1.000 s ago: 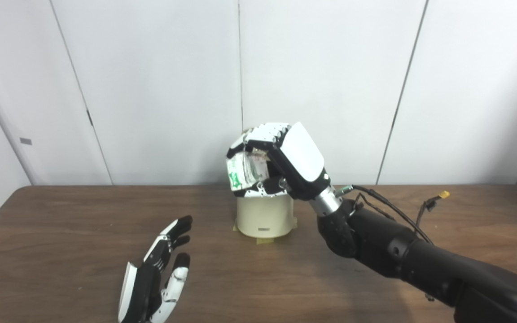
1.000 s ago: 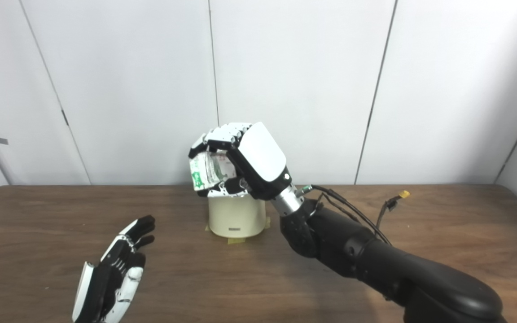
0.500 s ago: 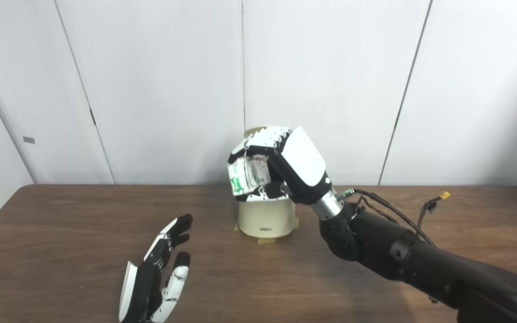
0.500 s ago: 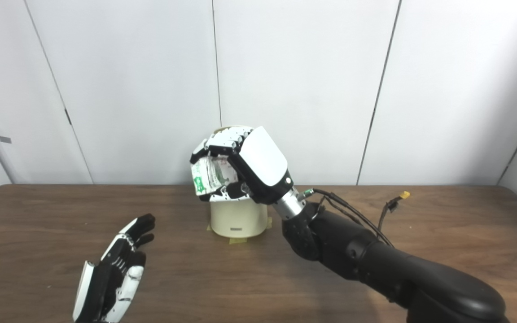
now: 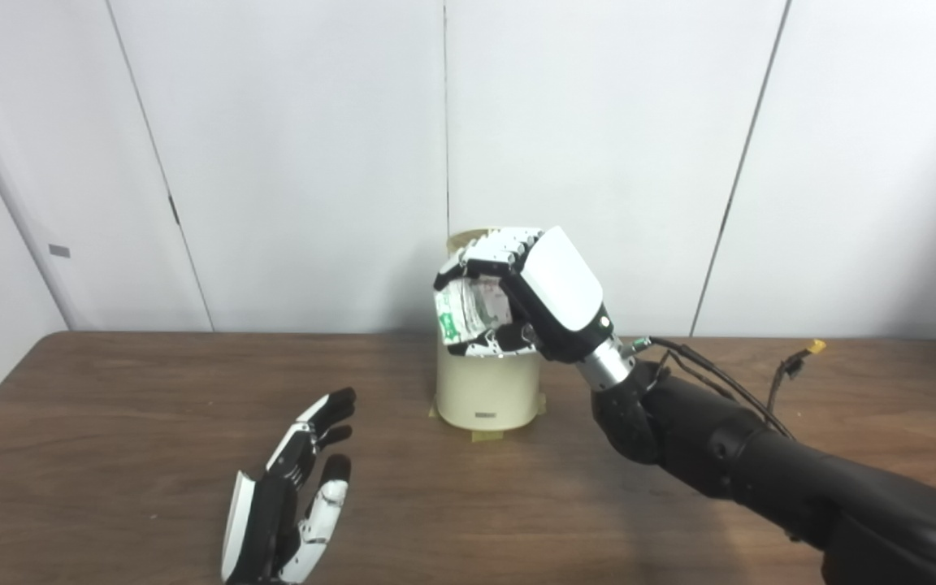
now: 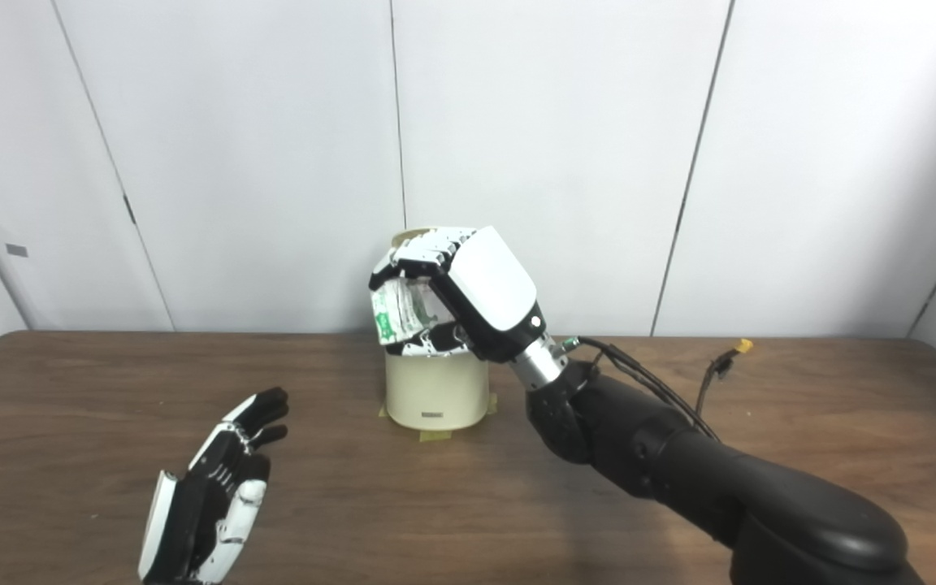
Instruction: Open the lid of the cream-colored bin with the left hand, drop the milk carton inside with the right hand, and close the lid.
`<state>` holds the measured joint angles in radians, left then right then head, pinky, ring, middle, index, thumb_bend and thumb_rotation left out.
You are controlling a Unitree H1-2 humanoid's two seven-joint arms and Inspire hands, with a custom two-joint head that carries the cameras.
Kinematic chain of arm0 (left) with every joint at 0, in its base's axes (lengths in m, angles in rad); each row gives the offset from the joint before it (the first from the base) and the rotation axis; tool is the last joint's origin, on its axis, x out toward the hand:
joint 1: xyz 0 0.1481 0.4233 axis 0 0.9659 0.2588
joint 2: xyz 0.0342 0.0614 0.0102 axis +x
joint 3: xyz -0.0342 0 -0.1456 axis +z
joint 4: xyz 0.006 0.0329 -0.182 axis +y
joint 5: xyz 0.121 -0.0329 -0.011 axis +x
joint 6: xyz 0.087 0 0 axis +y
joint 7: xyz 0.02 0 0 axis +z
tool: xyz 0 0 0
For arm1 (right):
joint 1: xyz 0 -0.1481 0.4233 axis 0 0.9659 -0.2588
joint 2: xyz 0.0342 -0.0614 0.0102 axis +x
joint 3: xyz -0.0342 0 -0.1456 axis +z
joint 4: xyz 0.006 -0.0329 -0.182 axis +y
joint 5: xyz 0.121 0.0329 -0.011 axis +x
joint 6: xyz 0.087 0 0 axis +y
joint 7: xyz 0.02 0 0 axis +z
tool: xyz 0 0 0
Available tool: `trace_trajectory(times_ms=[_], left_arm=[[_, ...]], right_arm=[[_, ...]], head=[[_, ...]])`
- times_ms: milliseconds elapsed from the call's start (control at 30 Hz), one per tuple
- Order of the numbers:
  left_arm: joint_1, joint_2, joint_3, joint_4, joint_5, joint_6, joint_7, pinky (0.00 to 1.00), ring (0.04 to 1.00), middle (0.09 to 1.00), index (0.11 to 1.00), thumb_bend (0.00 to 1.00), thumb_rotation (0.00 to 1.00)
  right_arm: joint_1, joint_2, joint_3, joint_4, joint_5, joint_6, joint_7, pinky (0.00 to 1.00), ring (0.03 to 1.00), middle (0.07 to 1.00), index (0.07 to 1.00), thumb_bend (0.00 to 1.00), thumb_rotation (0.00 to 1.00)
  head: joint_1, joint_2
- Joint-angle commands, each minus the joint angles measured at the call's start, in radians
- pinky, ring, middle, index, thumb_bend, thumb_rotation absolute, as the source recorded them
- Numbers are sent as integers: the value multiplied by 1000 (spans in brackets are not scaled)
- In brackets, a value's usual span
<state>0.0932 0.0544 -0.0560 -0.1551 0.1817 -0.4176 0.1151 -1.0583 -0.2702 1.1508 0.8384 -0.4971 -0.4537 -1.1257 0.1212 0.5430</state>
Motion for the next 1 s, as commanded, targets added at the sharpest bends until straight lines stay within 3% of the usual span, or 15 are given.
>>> trace_trajectory(times_ms=[0,567,967], left_arm=[[85,-48,-21,17,20,-40,12,794,847,855,844,358,696],[82,-52,-30,19,77,-45,43,788,844,848,838,339,710],[83,-45,-37,19,74,-44,48,783,843,848,837,333,697]], right_arm=[[-77,-4,-8,6,6,-16,-43,385,420,480,481,523,0],[-64,22,6,59,43,-16,-44,390,427,481,483,523,0],[-47,24,-13,64,64,-16,-43,400,438,487,476,523,0]], head=[[1,0],[14,-2],[11,1]])
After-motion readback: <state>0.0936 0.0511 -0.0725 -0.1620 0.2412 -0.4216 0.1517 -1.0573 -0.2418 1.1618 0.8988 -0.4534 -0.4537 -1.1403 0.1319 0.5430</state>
